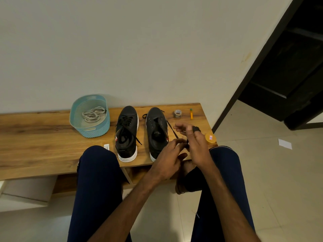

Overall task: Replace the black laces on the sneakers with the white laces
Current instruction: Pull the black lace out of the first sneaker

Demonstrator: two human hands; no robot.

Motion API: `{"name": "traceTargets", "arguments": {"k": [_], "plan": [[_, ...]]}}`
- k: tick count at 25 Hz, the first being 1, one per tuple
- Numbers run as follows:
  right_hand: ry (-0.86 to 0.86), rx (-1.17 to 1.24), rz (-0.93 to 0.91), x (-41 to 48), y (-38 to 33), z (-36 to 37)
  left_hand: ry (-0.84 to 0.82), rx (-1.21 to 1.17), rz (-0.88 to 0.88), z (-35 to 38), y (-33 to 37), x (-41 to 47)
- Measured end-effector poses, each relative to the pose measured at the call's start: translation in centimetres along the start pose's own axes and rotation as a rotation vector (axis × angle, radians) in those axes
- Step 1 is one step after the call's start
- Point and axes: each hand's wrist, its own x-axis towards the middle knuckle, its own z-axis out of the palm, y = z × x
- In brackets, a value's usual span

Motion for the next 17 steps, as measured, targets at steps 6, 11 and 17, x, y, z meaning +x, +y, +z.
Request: {"name": "traceTargets", "arguments": {"k": [6, 11, 17], "plan": [[-0.206, -0.848, 0.371, 0.1, 2.5, 0.4, 0.014, 0.400, -0.087, 0.8, -2.1, 0.3], [-0.371, -0.362, 0.477, 0.5, 2.2, -0.4, -0.133, 0.556, -0.254, 1.1, -4.6, -0.2], [0.106, 0.288, 0.268, 2.0, -2.2, -2.4, -0.144, 0.699, -0.339, 1.9, -5.2, -0.3]]}}
